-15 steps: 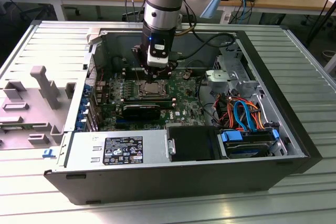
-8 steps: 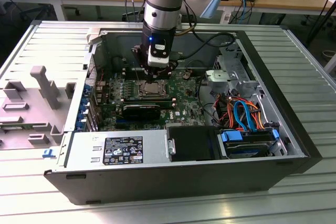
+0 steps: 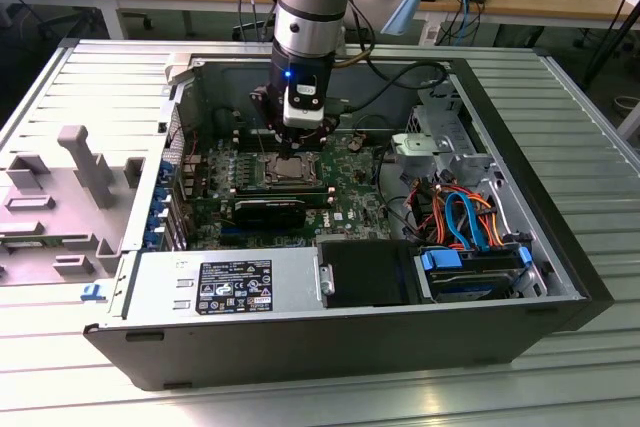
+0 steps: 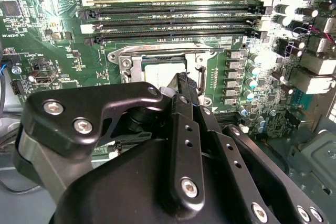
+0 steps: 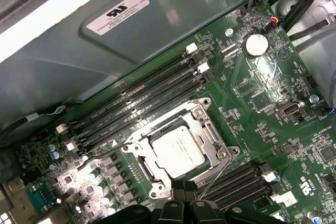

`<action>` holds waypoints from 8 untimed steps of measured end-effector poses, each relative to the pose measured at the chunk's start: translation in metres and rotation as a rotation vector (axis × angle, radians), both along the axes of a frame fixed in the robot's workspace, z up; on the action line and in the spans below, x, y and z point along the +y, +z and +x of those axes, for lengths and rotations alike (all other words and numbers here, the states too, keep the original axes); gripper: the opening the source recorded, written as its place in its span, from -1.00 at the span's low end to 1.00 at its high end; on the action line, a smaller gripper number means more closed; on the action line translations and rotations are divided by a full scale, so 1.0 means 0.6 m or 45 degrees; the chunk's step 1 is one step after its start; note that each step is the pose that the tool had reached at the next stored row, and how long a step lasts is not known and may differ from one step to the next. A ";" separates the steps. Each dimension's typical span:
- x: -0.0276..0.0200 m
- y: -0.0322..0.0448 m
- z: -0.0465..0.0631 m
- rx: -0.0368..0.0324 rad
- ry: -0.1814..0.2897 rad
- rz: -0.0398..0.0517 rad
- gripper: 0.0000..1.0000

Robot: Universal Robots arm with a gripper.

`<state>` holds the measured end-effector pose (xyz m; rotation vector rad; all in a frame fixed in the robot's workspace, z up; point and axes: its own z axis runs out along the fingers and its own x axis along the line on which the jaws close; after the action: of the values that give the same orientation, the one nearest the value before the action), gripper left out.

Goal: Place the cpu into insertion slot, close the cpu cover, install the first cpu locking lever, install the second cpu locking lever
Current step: 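Install the first cpu locking lever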

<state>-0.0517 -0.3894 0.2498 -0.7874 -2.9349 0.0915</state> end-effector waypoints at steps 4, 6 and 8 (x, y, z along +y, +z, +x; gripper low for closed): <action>0.0000 0.000 0.000 0.0000 0.016 0.000 -0.79; 0.0000 0.000 0.000 0.0000 0.023 0.000 -0.79; 0.0000 0.000 0.000 0.0000 0.028 0.000 -0.79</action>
<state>-0.0517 -0.3895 0.2498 -0.7555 -2.9439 0.0933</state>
